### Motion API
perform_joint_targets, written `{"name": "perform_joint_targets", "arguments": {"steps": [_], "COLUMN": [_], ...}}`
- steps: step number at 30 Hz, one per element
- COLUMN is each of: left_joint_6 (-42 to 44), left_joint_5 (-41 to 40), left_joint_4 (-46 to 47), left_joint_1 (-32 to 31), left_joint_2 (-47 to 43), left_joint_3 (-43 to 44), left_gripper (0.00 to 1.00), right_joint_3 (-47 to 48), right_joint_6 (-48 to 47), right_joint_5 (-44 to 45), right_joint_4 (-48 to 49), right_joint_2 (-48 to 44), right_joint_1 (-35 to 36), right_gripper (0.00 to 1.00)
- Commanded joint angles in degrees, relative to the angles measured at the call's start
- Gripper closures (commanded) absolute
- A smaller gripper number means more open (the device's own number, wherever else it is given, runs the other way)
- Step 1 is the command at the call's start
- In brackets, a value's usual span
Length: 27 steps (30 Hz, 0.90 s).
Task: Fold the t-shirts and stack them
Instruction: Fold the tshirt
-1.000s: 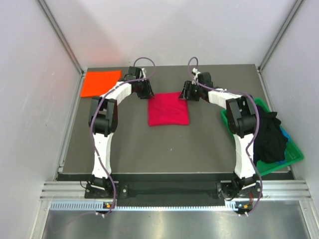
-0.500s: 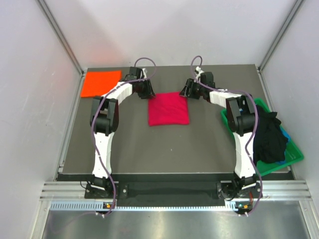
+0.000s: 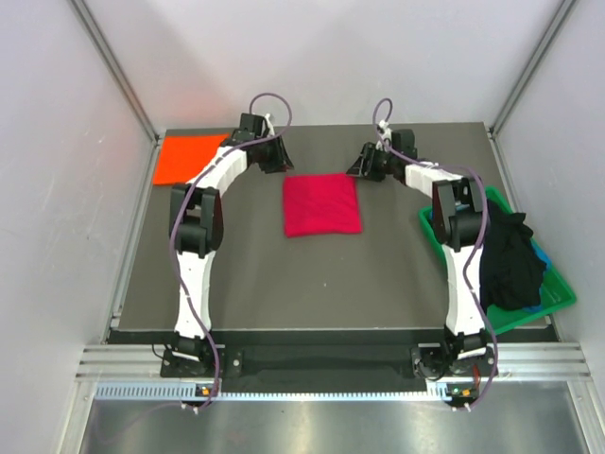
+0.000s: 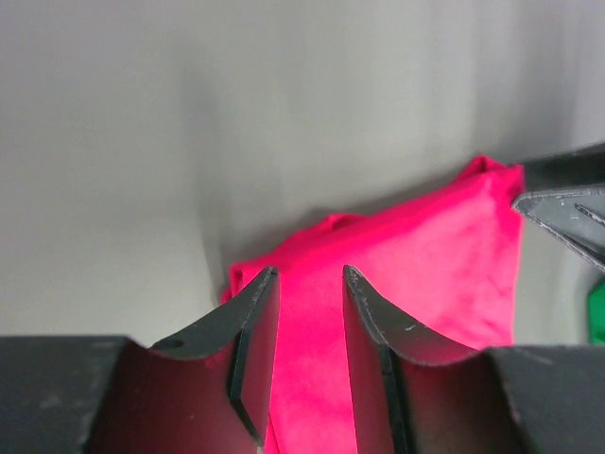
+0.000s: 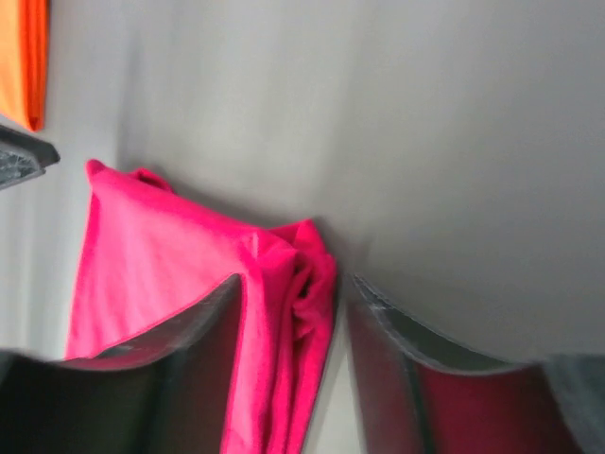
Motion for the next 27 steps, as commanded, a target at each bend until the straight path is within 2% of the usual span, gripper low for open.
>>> {"name": "perform_joint_targets", "arguments": {"steps": [1,5,10,13,14,15,16,18,19,20,23,27], "left_joint_6": [-0.34,-2.36,-4.99,-7.72,-9.29,-10.00,-10.88,-11.68,-12.11,-12.90,-13.18,-12.74], "left_joint_5": [1.50,3.88,10.54,15.38,16.52,17.49,19.85,20.66,21.45,21.80,20.67,13.81], "left_joint_4": [-1.89,-0.76,3.63,9.33,10.48,12.75,13.82,16.28,17.16,18.30,19.11,18.40], "left_joint_1": [0.36,0.10,-0.96,-1.05,-1.05,-1.05,-1.13,-1.22,-1.31,-1.66,-3.06,-4.82], "left_joint_2": [-8.34,-15.89,-25.57,-29.35,-29.97,-30.58,-30.68,-30.15,-29.98,-29.10,-27.00,-26.72], "left_joint_3": [-0.10,-7.91,-22.85,-31.38,-33.14,-36.20,-37.54,-40.62,-41.41,-42.81,-43.35,-45.72], "left_gripper": [0.62,0.62,0.63,0.69,0.74,0.87,0.94,1.00,1.00,1.00,1.00,1.00], "right_joint_3": [4.21,4.92,5.10,1.50,0.27,-2.96,-5.08,-10.53,-11.59,-12.48,-11.70,-14.85], "right_joint_6": [-2.14,-1.44,0.14,1.81,1.99,2.34,3.21,3.66,2.96,2.00,-0.82,1.55], "right_joint_5": [-1.94,-0.71,0.87,0.26,-0.35,-0.88,-2.71,-4.48,-4.49,-4.49,-6.50,-11.43], "right_joint_4": [-4.20,-6.75,-11.84,-13.52,-13.70,-13.18,-10.91,-9.48,-9.65,-10.35,-13.34,-9.40], "right_joint_2": [-1.36,-5.14,-11.11,-15.68,-17.00,-19.36,-20.69,-23.50,-24.12,-24.48,-23.34,-21.06], "right_joint_1": [-1.99,-3.49,-4.46,-3.23,-2.70,-1.48,-0.69,2.11,3.27,4.50,8.46,10.74], "right_gripper": [0.49,0.35,0.37,0.48,0.58,0.63,0.76,0.87,0.96,1.00,1.00,1.00]}}
